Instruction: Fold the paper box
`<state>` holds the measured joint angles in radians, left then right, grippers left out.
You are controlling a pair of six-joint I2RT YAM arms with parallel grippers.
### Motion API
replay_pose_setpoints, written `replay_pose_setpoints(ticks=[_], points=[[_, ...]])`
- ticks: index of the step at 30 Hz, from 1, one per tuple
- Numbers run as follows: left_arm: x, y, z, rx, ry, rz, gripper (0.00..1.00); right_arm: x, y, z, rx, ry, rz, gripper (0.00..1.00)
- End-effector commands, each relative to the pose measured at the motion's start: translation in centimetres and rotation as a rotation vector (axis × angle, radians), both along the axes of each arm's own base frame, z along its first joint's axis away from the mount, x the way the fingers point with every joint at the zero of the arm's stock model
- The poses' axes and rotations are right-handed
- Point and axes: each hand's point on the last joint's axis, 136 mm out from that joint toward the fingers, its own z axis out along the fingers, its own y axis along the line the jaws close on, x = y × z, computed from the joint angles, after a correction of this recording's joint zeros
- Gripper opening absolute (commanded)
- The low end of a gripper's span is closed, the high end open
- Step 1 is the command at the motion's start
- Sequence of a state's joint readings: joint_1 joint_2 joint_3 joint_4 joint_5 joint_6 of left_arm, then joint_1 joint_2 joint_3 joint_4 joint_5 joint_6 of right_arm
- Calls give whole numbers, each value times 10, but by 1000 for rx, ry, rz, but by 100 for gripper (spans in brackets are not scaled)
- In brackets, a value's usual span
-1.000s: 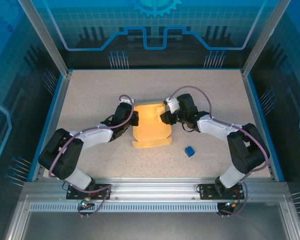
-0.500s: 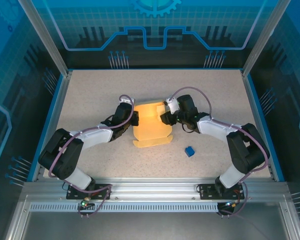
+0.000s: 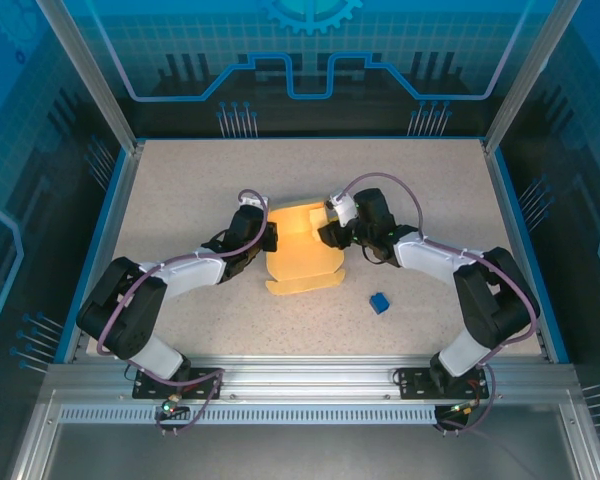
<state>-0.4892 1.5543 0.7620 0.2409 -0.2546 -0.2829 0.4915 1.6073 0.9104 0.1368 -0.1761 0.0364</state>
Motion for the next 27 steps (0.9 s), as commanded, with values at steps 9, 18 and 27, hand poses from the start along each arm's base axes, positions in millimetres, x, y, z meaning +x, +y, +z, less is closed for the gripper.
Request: replay_pose_setpoints(ticks=[9,18,27], points=[[-5,-12,13,-27,-24,-48,14,20,-7,20,10,-39,-106,39],[-6,-13,12,-27,-21,-52,14,27,-16,16,-46,-42,-206,32],[-6,-11,12,-26,-23,-49,14,26,-16,12,-81,-44,-217,31]])
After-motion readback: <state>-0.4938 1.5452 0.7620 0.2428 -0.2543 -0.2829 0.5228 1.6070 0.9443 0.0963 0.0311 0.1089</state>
